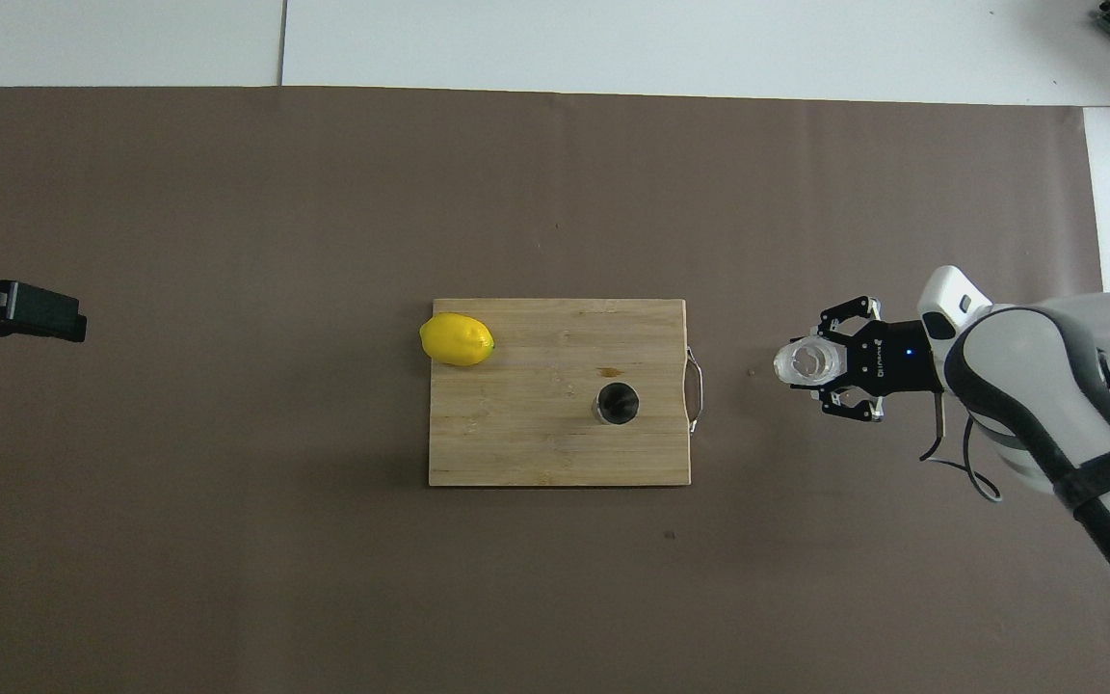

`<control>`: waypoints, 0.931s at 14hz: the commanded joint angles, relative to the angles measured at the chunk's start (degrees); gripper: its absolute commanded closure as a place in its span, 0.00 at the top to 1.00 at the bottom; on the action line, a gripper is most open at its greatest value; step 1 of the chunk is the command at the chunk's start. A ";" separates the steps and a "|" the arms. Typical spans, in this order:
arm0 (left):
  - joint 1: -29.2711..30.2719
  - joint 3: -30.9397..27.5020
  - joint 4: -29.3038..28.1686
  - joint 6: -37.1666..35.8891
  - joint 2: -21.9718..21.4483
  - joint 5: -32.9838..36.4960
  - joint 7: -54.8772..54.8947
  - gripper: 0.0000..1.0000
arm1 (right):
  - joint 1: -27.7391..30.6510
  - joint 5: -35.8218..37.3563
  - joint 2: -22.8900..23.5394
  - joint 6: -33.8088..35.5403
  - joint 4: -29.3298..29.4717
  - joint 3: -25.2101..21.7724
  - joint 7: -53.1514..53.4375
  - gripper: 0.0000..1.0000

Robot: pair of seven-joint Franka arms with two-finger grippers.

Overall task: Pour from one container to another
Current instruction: 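Lift the white cup with the right gripper over the metal cup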

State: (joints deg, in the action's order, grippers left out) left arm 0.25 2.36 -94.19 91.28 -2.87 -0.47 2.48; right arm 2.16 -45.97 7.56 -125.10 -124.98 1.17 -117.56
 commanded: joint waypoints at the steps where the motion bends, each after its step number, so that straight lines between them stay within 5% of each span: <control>1: -0.42 -0.51 -0.65 -0.66 -0.74 -0.32 0.16 1.00 | -2.58 3.32 -2.10 -2.07 0.35 0.14 7.58 0.50; 13: -0.42 -0.51 -0.65 -0.66 -0.65 -0.41 0.24 1.00 | -16.22 23.65 -4.30 -2.96 6.07 0.50 37.84 0.48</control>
State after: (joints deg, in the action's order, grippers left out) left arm 0.25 2.36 -94.19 91.27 -2.87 -0.47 2.48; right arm -14.26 -24.32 4.69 -128.13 -118.91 1.44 -81.37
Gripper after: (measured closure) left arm 0.000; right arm 0.480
